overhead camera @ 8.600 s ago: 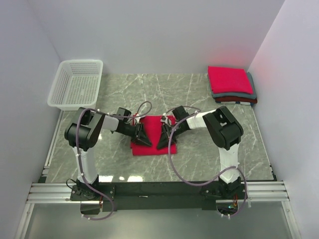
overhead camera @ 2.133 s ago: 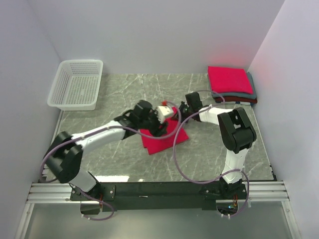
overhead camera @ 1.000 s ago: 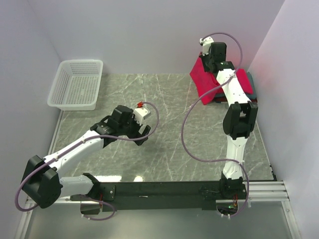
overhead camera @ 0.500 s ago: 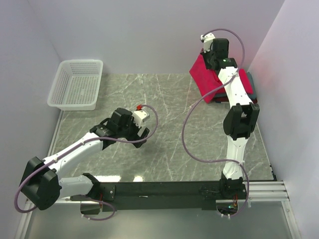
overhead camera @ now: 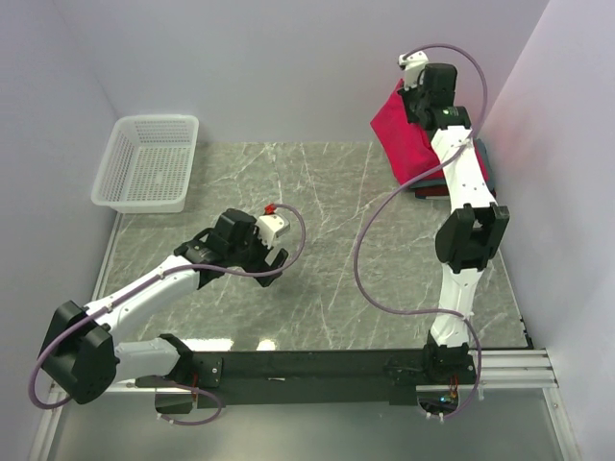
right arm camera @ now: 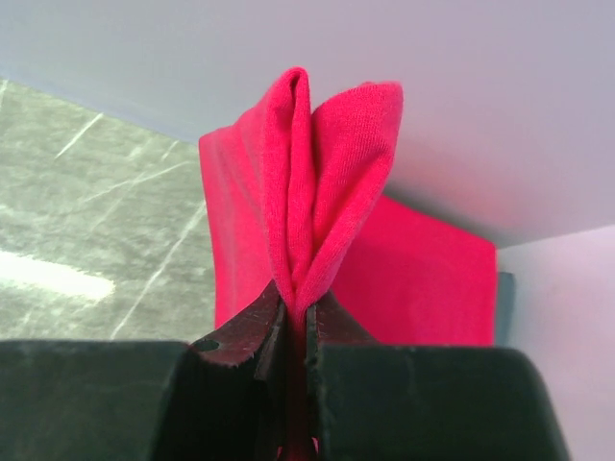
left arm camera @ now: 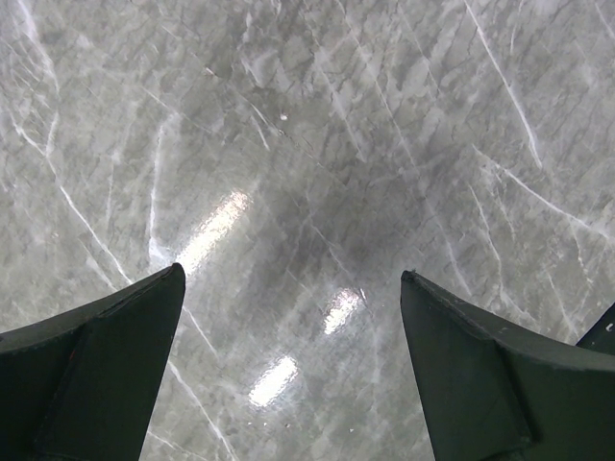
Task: Fold and stack the t-shirts
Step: Neatly place the folded tshirt to the corner
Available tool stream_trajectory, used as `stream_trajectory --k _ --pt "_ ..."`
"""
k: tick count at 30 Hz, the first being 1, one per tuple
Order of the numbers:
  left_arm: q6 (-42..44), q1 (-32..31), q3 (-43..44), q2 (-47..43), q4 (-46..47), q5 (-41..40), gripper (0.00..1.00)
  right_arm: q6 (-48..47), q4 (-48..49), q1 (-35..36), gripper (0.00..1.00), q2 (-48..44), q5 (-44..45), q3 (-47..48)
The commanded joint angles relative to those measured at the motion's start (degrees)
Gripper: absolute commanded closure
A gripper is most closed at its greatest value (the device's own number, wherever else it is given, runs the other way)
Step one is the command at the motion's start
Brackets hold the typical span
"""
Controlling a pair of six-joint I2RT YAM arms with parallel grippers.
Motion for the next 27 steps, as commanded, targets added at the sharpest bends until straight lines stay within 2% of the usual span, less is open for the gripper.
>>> stream_trajectory --k 1,9,13,16,27 --pt "1.0 0.2 0.7 0.6 0.4 1.2 0.01 -1.3 4.2 -1.6 1.00 -4.9 -0.7 4.1" --pt "1.6 0.2 1.4 1.5 -1.1 2.4 0.00 -3.1 5.3 -3.9 1.00 -2.6 -1.2 3.7" --pt "1.6 0.2 1.7 1.8 -1.8 3.2 0.00 -5.6 8.6 -4.1 1.00 -1.7 -0.1 1.6" --pt "1.5 0.2 2.2 2.1 -2.4 3.6 0.01 -8.2 11.5 -6.7 1.00 -0.9 0.6 0.2" --pt "1.5 0.2 3.4 3.8 -3.6 6.5 0.01 -13.2 16.2 -10.3 1.00 1.3 -5.3 -3.9"
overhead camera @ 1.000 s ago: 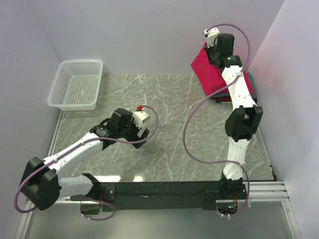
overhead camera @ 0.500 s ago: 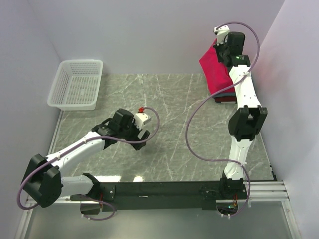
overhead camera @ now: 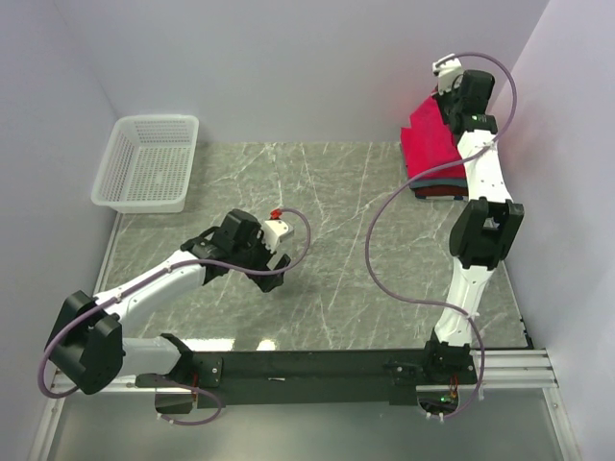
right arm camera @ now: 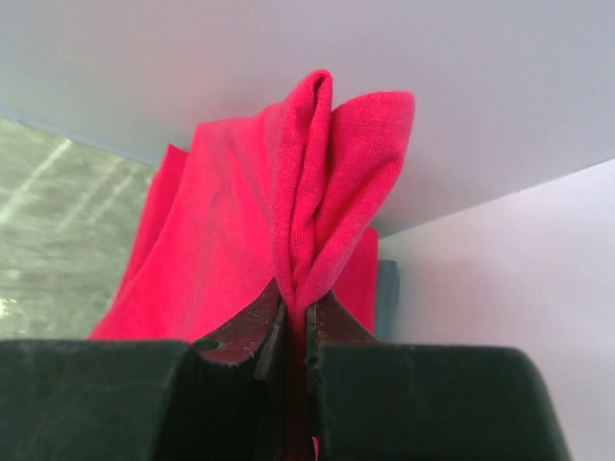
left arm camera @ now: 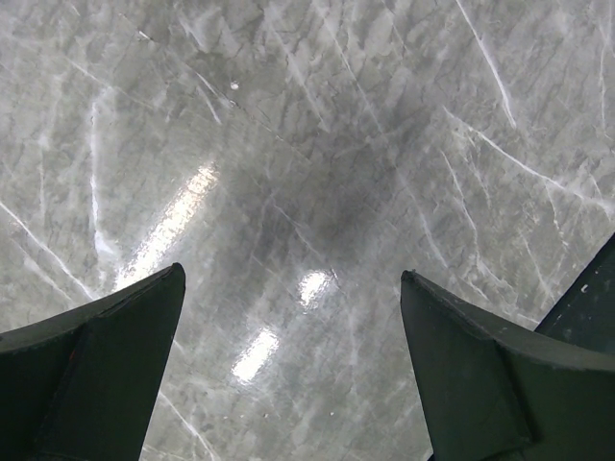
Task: Fold and stack the t-shirts
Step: Neatly place the folded tshirt to the corner
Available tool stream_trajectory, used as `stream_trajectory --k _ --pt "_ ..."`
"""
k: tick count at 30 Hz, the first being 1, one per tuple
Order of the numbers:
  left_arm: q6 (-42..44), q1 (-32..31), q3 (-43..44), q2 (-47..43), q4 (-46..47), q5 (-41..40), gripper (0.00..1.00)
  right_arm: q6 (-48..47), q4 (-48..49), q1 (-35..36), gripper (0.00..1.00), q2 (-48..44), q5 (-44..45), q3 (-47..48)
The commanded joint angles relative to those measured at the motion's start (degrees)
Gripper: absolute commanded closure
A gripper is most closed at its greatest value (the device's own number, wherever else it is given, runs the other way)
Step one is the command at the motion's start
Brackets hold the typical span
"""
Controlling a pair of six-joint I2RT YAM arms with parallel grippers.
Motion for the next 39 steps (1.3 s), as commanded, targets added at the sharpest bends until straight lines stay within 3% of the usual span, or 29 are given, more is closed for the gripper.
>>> stream_trajectory --k 1,21,23,24,27,32,39 --pt "0.5 0.2 2.6 0.2 -0.7 2.0 0.01 -4.2 7.8 -0.4 1.00 -0.7 -2.4 -1.5" --pt "0.9 0.2 4.0 2.9 -2.2 2.2 0.01 -14.8 19.7 -4.7 1.00 6.7 -10.0 -1.6" --pt "0.8 0.2 4.1 2.9 -2.3 2.1 0.01 -15.7 22.4 -4.8 0.91 8.0 -7.6 -1.5" --pt "0.8 0.2 4.0 2.9 -2.6 1.8 0.01 -15.6 25.1 -4.8 0.68 9.4 -4.1 -1.1" --pt "0.7 0.2 3.8 2.4 -2.8 0.7 0.01 -14.3 27.2 -5.0 0.41 11.3 1.4 0.9" --pt "-0.3 0.8 2.7 0.0 -3.0 2.7 0.00 -9.0 25.1 -5.1 0.35 9.9 3.6 0.5" --pt "-2.9 3.6 2.9 -3.5 -3.5 4.7 0.01 0.8 17.4 -4.9 0.34 0.9 1.9 -5.7"
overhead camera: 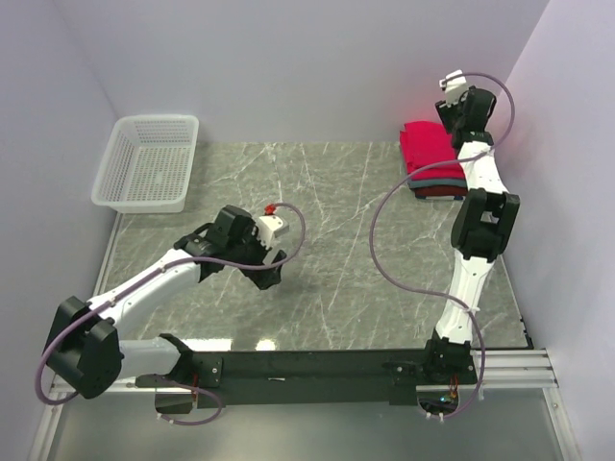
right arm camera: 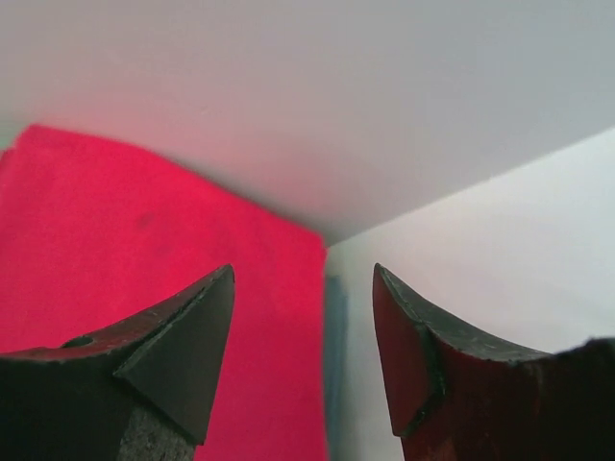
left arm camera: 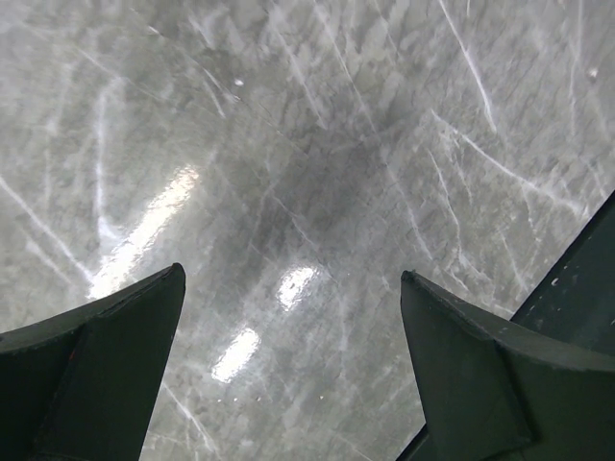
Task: Fold and stack the t-shirts
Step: Neatly place the folded tshirt to the corner, then reset both grippers
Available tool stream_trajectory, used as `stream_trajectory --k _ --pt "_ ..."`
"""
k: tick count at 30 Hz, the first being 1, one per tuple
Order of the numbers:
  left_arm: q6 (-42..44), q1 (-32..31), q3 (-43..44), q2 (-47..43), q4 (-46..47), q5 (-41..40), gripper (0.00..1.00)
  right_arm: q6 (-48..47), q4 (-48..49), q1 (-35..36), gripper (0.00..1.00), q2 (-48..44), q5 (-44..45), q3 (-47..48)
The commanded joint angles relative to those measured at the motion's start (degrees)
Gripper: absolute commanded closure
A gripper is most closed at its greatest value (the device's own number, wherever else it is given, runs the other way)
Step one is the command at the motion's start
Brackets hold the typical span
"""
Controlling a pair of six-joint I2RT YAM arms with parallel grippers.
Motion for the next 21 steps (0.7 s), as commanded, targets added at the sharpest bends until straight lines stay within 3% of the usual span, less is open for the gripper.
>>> stream_trajectory --k 1,10,16,21 --pt "-2.1 2.7 1.5 -2.8 -0.2 2.8 0.01 9.1 -3.8 -0.1 0.33 -9.6 -0.9 -2.2" --pt "-5.9 14.4 7.1 -2.2 -1.5 13.3 0.01 23.9 -18.0 0.8 0.24 -28.7 -12.9 -13.7" --pt "-10.8 21.6 17.0 3.5 -2.8 12.3 0.01 28.4 -27.6 1.1 0.23 -40.2 -19.0 -20.3" --pt "-10.7 25.9 19.6 7.5 -3.4 9.6 0.01 30.7 -32.0 2.4 0.22 -51.7 -22.2 -34.9"
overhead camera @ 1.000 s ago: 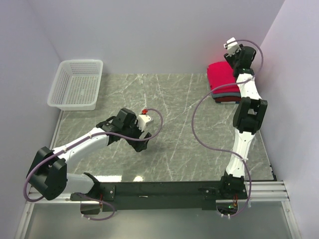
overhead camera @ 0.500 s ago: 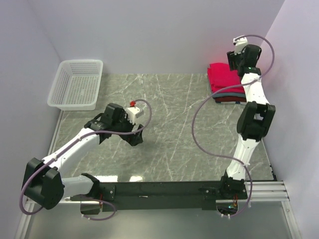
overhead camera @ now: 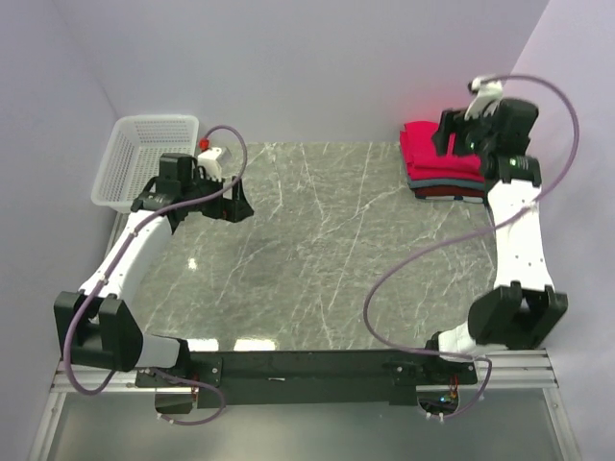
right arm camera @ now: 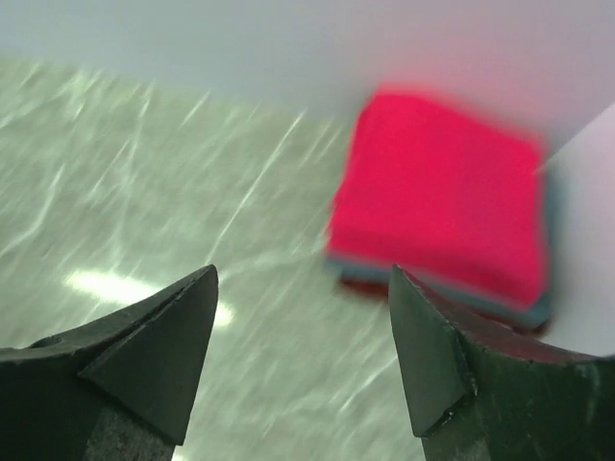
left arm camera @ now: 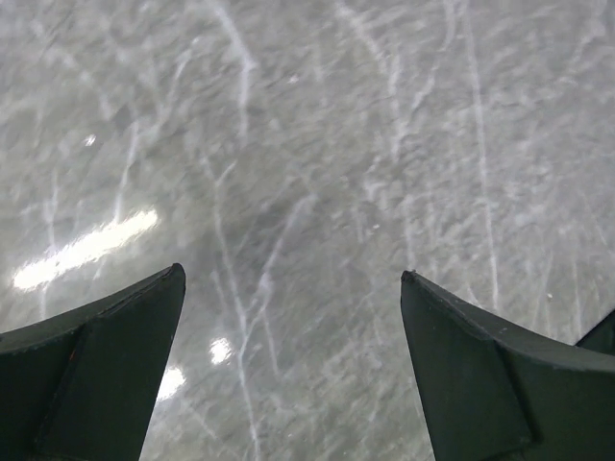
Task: Fold and stack the t-shirts
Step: Reset both grippers
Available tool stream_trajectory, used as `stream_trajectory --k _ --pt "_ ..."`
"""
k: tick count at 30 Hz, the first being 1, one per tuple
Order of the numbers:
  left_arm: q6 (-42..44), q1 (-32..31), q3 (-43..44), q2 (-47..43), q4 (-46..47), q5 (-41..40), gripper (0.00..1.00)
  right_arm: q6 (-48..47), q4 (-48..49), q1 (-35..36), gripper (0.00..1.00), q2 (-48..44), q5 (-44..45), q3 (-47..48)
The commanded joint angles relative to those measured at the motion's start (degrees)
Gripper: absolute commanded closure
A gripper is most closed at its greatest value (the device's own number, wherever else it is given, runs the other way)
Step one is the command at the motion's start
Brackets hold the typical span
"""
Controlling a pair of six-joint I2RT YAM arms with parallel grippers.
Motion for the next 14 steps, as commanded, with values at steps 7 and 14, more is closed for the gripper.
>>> stream_trajectory --k 7,14 --pt "1.0 1.6 -6.5 -0.3 0.3 -6.3 0.01 5.8 -1.4 3.6 0.20 -22.5 -5.8 -36.0" --pt "4.1 1.7 -12.6 -6.2 1.2 -10.2 0.01 5.0 2.5 11.8 0.18 -33.7 0.8 -50.4"
